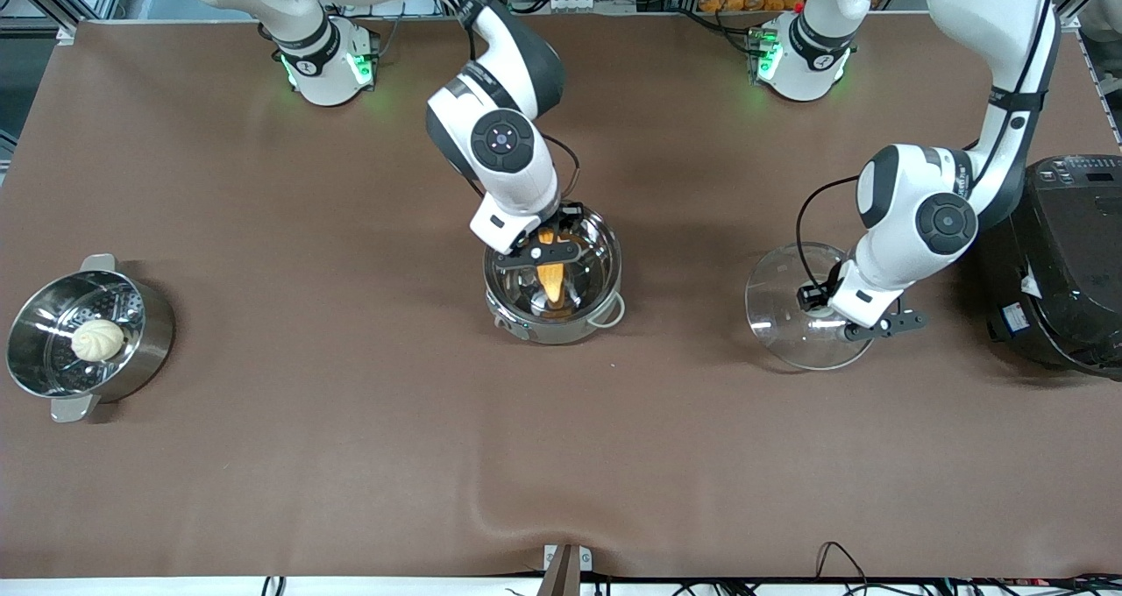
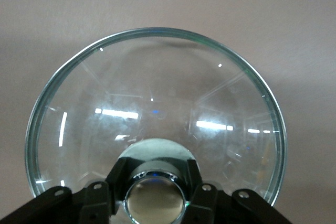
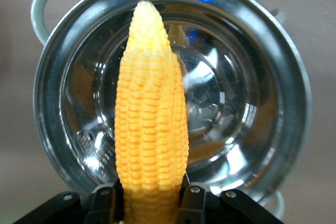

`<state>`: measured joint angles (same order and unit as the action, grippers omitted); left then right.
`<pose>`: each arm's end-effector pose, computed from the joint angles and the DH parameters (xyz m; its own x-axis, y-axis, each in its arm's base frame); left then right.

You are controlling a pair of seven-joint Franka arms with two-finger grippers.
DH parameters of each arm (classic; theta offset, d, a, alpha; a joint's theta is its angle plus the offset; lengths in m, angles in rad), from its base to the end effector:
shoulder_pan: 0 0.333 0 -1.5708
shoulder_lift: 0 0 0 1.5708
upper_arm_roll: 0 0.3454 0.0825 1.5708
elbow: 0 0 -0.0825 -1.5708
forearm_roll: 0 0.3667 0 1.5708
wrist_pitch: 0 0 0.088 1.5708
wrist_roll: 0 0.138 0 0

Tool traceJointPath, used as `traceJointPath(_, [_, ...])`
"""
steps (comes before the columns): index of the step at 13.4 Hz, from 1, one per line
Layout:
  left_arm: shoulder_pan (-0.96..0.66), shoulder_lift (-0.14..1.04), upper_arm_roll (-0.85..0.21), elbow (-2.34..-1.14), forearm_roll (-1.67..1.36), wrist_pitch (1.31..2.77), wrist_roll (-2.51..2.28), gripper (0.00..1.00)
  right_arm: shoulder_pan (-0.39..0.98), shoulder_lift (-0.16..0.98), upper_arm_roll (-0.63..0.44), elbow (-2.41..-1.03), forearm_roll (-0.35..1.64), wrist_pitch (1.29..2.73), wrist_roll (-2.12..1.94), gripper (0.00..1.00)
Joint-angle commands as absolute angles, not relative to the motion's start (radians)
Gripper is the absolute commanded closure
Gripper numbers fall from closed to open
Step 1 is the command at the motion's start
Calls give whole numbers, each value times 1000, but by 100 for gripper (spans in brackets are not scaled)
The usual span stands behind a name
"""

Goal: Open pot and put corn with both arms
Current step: 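Lower the yellow corn into the pot and open the right gripper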

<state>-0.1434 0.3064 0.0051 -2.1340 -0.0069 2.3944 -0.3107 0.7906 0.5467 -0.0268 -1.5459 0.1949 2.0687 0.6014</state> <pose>0.5586 -0.0780 0.2686 0.9833 0.1765 -0.0447 0.1762 -0.9843 -0.0113 0.4890 0.4934 0.3350 0.9907 0.0765 -0.1122 0.0642 -0.9919 -0.1100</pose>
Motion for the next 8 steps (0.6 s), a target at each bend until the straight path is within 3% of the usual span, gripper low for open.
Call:
traceJointPath(1, [-117, 302, -11, -2164, 0, 2424, -287, 100, 805, 592, -43, -1523, 199, 2112, 638, 42])
traceJointPath(2, [-106, 304, -11, -2190, 2, 2457, -281, 100, 801, 585, -44, -1522, 199, 2106, 634, 26])
traceJointPath(3, [-107, 314, -11, -2200, 2, 2480, -281, 100, 801, 580, -46, -1522, 196, 2103, 632, 3])
traceJointPath(4, [-107, 330, -11, -2198, 0, 2482, -281, 100, 804, 577, -48, -1523, 184, 2102, 634, 0])
traceJointPath(5, [-107, 337, -11, -2197, 2, 2482, -276, 91, 799, 565, -48, -1523, 175, 2094, 634, 0])
traceJointPath(6, [-107, 351, -11, -2192, 2, 2482, -238, 58, 790, 539, -49, -1523, 175, 2060, 630, 0])
traceJointPath(7, [-106, 354, -9, -2188, 0, 2482, -209, 1, 766, 507, -48, -1522, 173, 2005, 637, 0])
traceJointPath(8, [-104, 348, -9, -2174, -2, 2479, -209, 0, 744, 461, -49, -1525, 172, 1955, 635, 0])
